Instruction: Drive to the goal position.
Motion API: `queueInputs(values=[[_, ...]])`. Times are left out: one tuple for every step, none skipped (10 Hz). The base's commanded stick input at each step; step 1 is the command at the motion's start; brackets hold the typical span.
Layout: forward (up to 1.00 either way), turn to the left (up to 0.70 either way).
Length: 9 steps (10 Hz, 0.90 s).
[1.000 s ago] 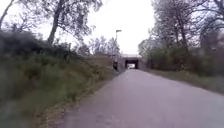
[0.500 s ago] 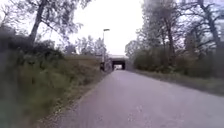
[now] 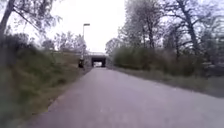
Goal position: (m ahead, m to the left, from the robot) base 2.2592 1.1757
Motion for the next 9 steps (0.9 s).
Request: queueInputs(values=[[1.00,0.00],[1.00,0.00],[1.00,0.00],[1.00,0.00],[1.00,0.00],[1.00,0.00],[1.00,0.00],[1.00,0.00],[1.00,0.00]])
